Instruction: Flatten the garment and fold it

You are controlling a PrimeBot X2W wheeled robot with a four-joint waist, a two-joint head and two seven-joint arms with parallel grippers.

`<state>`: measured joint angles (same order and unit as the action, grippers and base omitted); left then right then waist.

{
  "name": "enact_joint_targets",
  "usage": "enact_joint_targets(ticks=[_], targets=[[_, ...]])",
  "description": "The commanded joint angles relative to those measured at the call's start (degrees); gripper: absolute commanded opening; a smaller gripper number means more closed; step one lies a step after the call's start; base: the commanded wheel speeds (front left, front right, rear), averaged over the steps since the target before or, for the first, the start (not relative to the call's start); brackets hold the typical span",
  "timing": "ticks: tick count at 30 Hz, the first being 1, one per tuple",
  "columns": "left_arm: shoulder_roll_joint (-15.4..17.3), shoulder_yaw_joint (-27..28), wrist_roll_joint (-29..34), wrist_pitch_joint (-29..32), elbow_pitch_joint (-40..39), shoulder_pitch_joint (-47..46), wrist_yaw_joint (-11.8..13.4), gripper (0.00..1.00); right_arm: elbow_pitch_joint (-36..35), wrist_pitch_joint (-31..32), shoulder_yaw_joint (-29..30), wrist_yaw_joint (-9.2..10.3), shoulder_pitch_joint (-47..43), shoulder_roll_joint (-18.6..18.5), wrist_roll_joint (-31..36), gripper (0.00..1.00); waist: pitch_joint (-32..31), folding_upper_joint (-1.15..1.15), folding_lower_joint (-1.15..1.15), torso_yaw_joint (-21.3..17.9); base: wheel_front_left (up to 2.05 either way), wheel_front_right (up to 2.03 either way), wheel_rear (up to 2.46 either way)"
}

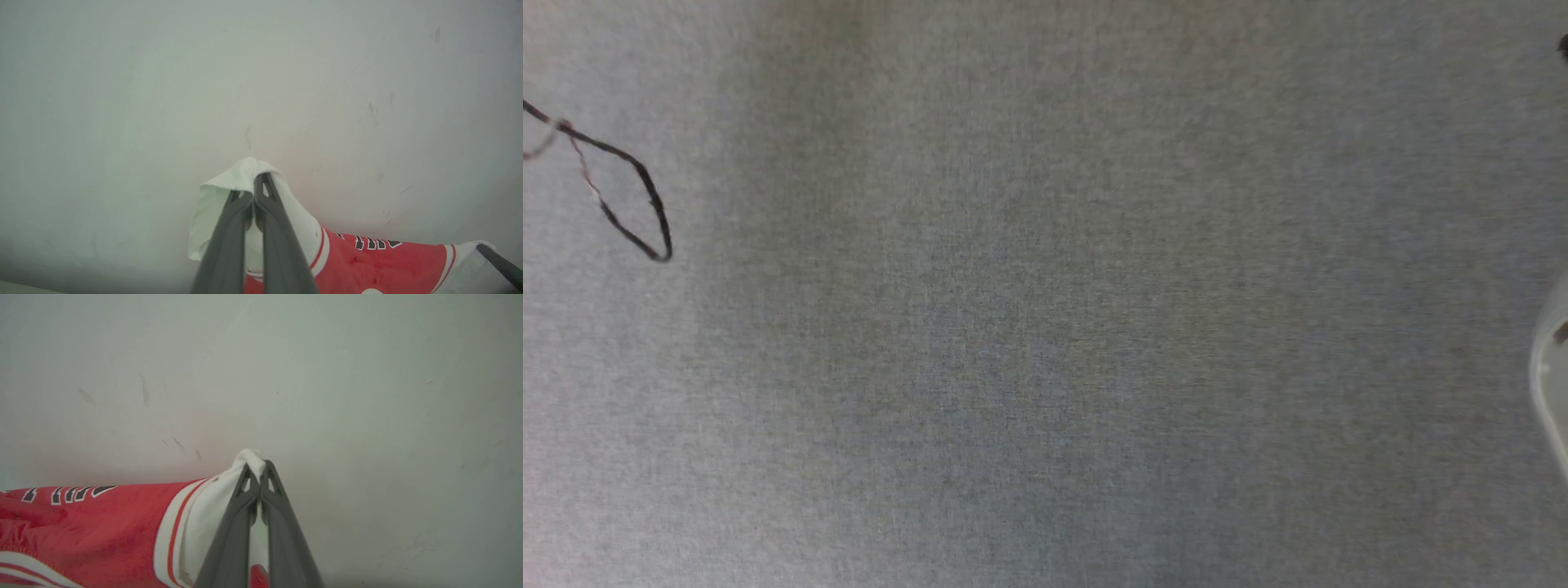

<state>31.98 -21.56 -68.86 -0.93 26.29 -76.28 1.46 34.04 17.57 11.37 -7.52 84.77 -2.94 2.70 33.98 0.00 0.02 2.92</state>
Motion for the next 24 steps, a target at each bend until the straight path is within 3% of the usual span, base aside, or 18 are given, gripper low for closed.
enact_joint_targets(ticks=[1,5,10,18,24], targets=[[0.13,0.76,-0.89,-0.67,-0.5,2.07,-0.7,0.0,-0.33,-0.87,-1.42,0.03,-1.95,0.06,-1.64,0.0,3.94,0.0,-0.02,1.94,0.0,0.0,0.0],[0.69,1.39,-2.68,-0.73,-3.0,7.51,-0.92,0.0,-2.92,-1.33,-3.95,0.03,-8.14,0.06,-6.38,0.0,2.14,0.0,-0.02,1.83,0.0,0.0,0.0],[3.07,2.93,-6.21,0.64,-10.19,17.92,0.53,0.0,-11.71,0.63,-5.95,0.03,-19.46,0.06,-12.53,0.0,-1.58,0.0,-0.02,0.97,0.0,0.0,0.0],[7.37,4.77,-7.54,-1.95,-25.11,39.88,7.27,0.0,-31.53,6.61,-2.81,0.03,-42.38,0.06,-20.07,0.0,-8.67,0.0,-0.02,0.8,0.0,0.0,0.0],[6.97,0.8,-5.84,-4.11,-31.31,54.67,10.21,0.0,-40.44,7.55,2.0,0.03,-59.52,0.06,-25.46,0.0,-13.94,0.0,-0.02,1.59,0.0,0.0,0.0]])
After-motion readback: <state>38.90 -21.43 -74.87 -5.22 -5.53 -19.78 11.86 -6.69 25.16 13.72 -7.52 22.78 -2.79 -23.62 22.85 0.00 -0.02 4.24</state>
